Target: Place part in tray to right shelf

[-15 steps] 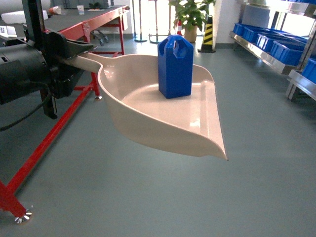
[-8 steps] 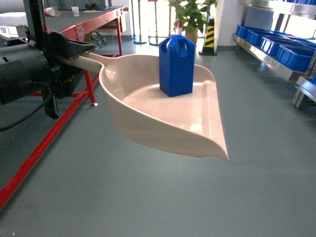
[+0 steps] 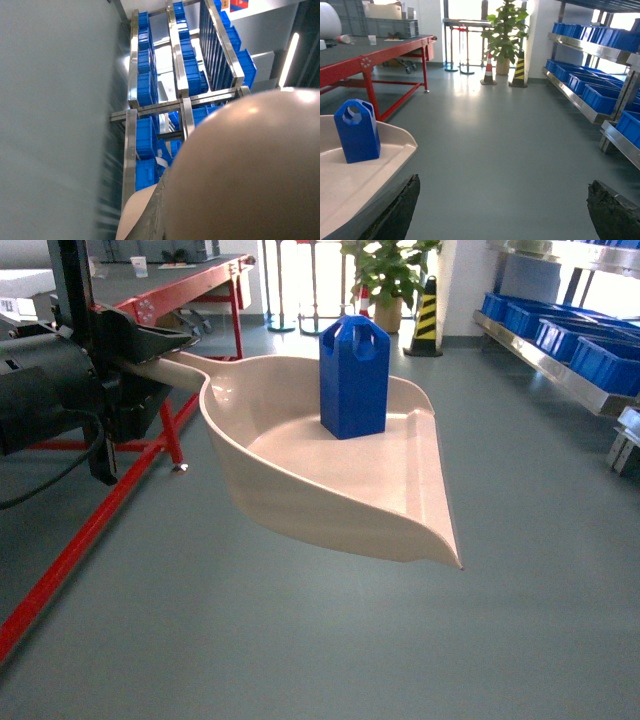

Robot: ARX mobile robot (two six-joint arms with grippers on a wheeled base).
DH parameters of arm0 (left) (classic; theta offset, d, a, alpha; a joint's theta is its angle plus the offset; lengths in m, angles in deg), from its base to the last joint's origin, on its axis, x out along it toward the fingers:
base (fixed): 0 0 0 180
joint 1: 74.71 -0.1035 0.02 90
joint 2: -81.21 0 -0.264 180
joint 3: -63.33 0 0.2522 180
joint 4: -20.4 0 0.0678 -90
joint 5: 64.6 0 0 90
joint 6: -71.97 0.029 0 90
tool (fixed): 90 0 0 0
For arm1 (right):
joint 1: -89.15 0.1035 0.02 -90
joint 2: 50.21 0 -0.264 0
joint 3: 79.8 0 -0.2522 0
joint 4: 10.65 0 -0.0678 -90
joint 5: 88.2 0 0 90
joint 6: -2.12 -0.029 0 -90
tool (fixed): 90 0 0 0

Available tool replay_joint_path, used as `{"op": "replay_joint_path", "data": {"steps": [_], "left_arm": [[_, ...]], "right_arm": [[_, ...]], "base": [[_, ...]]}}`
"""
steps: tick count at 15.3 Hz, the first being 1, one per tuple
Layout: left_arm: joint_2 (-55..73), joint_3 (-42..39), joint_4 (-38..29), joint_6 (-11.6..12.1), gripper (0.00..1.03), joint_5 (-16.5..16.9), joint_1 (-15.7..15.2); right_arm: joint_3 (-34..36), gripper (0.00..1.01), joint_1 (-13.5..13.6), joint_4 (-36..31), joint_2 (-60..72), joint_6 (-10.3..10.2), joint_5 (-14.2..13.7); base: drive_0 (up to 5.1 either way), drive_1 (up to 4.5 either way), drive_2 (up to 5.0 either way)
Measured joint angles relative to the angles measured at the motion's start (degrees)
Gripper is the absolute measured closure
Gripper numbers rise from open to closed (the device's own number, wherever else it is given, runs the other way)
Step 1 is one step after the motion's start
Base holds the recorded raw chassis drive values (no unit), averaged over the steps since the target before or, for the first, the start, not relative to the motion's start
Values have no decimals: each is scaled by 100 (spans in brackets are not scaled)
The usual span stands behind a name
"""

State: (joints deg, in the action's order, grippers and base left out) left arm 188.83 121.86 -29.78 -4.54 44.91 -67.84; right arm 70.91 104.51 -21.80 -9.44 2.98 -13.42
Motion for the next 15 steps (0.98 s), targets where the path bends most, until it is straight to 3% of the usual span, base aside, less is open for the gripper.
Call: {"op": "replay_joint_path", "data": {"steps": [15], "left_arm": [[0,0,-4,0,89,2,4]], "right_arm": [[0,3,0,31,13,0,0]], "base": [[-7,419,-432]]}}
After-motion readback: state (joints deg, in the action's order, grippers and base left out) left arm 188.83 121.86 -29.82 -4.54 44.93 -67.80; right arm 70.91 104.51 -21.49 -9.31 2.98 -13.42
